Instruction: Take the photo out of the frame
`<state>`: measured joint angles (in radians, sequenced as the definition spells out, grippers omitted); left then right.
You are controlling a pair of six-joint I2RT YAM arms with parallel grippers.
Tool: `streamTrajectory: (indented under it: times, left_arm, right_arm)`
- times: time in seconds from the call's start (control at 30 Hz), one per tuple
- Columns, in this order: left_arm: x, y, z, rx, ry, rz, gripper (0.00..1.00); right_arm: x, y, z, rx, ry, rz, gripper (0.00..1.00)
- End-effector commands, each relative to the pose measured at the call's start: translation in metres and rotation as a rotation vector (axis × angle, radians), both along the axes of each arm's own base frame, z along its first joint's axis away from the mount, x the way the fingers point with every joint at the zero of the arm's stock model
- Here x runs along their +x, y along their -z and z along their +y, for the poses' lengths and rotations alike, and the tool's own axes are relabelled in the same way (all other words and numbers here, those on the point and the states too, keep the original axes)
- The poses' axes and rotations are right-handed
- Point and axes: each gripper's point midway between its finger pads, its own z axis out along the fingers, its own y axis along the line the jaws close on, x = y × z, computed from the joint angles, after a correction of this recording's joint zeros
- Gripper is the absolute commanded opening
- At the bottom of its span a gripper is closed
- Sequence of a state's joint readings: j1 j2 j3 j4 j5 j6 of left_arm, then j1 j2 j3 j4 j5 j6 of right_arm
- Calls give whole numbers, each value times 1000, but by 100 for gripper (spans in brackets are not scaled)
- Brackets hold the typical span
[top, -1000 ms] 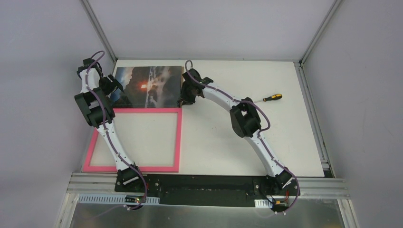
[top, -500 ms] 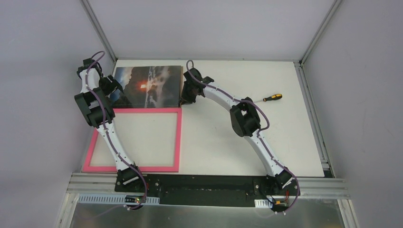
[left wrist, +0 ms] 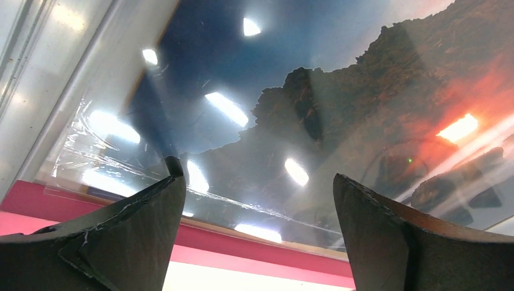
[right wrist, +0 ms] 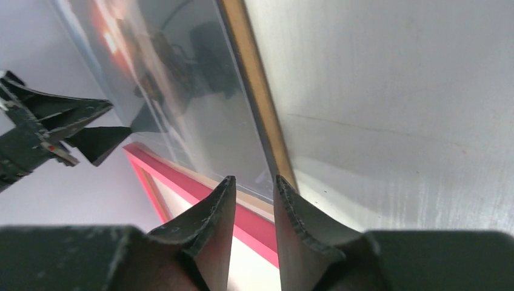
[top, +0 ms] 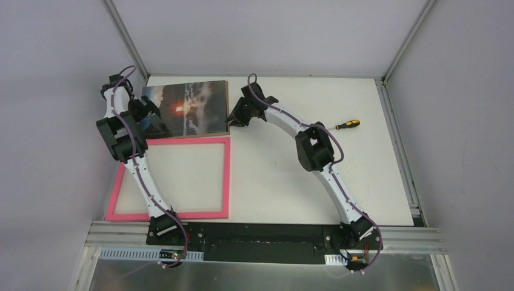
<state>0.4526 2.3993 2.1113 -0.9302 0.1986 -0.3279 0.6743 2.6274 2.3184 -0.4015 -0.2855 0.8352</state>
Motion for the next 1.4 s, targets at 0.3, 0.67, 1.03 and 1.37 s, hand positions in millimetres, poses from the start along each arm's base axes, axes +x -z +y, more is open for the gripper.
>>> streamTrajectory:
  times: [0.3, 0.67, 1.03, 1.37]
  left_arm:
    - [14, -15, -106, -151, 117, -22, 82]
    - [22, -31, -112, -181, 121, -78, 90]
    - [35, -77, -39, -169, 49, -254, 97]
    - [19, -56, 37, -104, -14, -249, 98]
  right_arm:
    - [-16, -41, -1, 106, -58, -10, 27]
    - [-18, -44, -15, 47, -56, -54, 37]
    - [1, -48, -25, 29, -30, -87, 51]
    - [14, -51, -5, 107, -5, -80, 50]
